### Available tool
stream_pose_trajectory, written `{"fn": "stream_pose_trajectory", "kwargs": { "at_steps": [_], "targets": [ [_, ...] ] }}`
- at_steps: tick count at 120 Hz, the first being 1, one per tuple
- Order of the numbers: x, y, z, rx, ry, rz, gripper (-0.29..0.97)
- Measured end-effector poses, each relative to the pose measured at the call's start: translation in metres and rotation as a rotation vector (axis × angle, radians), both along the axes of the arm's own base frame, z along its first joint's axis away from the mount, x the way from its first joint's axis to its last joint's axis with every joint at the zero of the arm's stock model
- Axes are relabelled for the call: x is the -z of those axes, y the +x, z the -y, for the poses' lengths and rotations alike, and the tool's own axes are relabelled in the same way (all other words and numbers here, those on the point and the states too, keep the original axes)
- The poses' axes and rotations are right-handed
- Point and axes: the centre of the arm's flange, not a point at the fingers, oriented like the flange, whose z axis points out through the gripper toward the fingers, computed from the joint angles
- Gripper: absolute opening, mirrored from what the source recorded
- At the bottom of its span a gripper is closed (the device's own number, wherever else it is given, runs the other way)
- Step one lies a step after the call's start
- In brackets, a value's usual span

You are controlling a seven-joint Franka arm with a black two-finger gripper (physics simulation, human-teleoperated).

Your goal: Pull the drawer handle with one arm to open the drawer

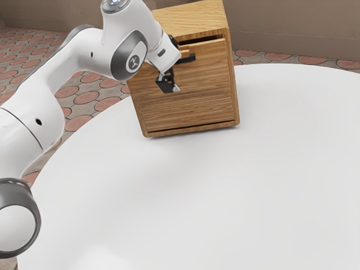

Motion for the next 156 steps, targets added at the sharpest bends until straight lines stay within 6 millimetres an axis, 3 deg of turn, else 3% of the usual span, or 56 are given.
{"fn": "stream_pose_trajectory", "kwargs": {
  "at_steps": [64, 102, 115, 133, 156],
  "targets": [
    [-0.001, -0.006, 0.015, 0.003, 0.004, -0.013, 0.68],
    [-0.001, -0.012, 0.011, -0.018, -0.001, -0.017, 0.61],
    [0.0, -0.014, 0.014, -0.017, -0.001, -0.022, 0.65],
    [-0.002, -0.019, 0.01, -0.029, -0.002, -0.023, 0.59],
    [-0.008, -0.026, 0.005, -0.041, -0.007, -0.02, 0.65]
  ]
}}
